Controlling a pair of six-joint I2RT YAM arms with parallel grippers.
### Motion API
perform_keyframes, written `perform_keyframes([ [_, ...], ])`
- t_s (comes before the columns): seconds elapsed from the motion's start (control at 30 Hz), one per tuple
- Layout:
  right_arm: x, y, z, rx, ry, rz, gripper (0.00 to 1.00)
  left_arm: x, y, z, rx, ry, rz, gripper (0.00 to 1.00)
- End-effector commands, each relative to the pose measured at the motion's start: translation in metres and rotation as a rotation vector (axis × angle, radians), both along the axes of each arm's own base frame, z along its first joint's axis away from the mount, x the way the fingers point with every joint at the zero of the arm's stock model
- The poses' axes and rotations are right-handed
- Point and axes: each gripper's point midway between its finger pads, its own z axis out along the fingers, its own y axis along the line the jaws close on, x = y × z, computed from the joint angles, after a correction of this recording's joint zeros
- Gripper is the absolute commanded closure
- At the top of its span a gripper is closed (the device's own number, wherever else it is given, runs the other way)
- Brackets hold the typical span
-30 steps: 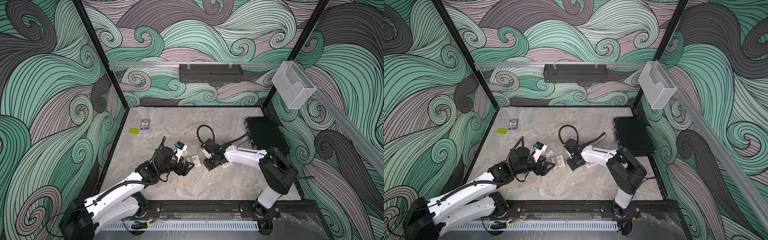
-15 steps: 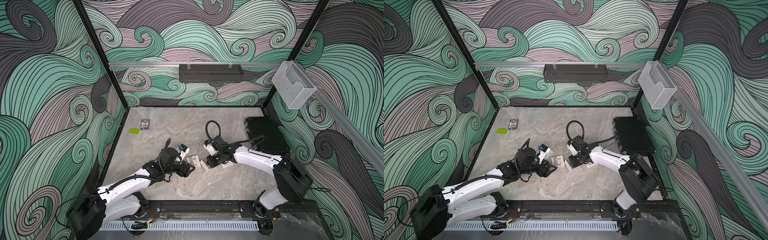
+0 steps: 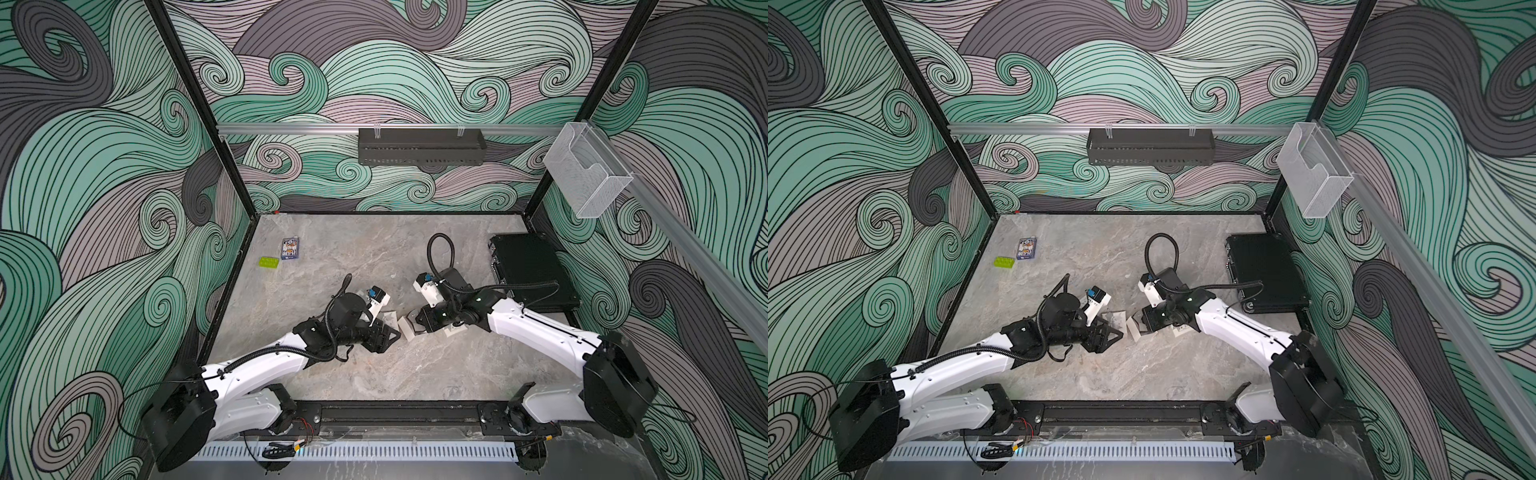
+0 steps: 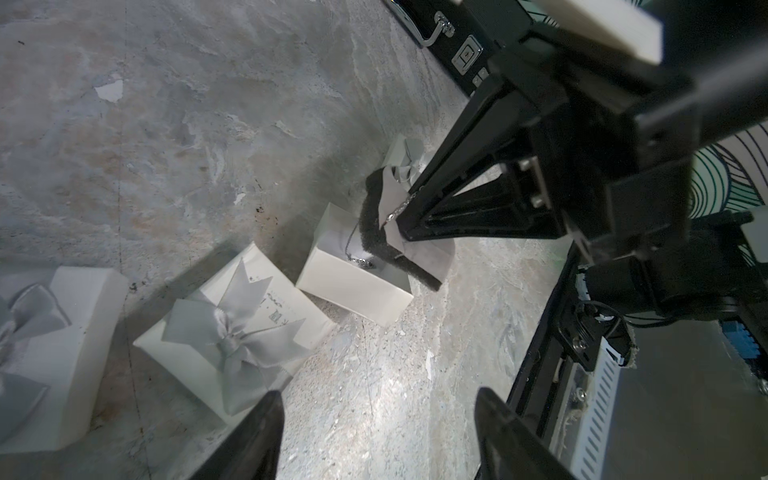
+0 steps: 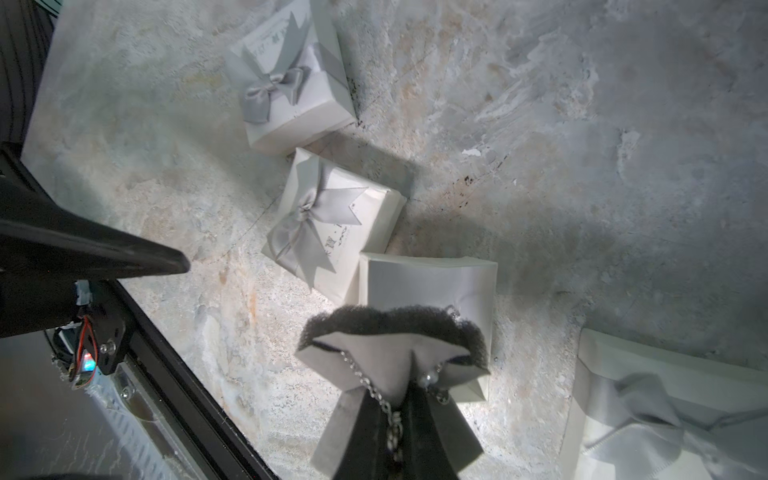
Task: Take the necklace out of the lift-off lid jewelry box
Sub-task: Take out the inner lining from the jewelry box.
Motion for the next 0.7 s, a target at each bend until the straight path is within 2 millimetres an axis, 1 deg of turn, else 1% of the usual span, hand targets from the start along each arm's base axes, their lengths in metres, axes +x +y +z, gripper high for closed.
perform_keyframes([
  [0.0,-0.002,-0.003,0.02,0.051,-0.037,-0.018,0.91,-0.001,-0.014,0.031,-0.096,-0.012,-0.022,0.3],
  [0.23,-0.005,-0.004,0.061,0.17,-0.14,-0.039,0.9,-0.01,-0.022,0.07,-0.218,-0.007,-0.038,0.33],
  [0.4,-0.008,-0.003,0.08,0.224,-0.17,-0.039,0.89,-0.012,-0.028,0.093,-0.286,-0.012,-0.047,0.33],
  [0.5,-0.01,-0.003,0.088,0.248,-0.182,-0.038,0.9,-0.01,-0.031,0.098,-0.299,-0.006,-0.043,0.34],
  [0.6,-0.013,-0.003,0.093,0.267,-0.188,-0.037,0.9,-0.007,-0.035,0.099,-0.3,0.008,-0.034,0.39],
  [0.67,-0.011,-0.002,0.102,0.294,-0.219,-0.038,0.89,-0.003,-0.039,0.098,-0.3,0.022,-0.025,0.42],
])
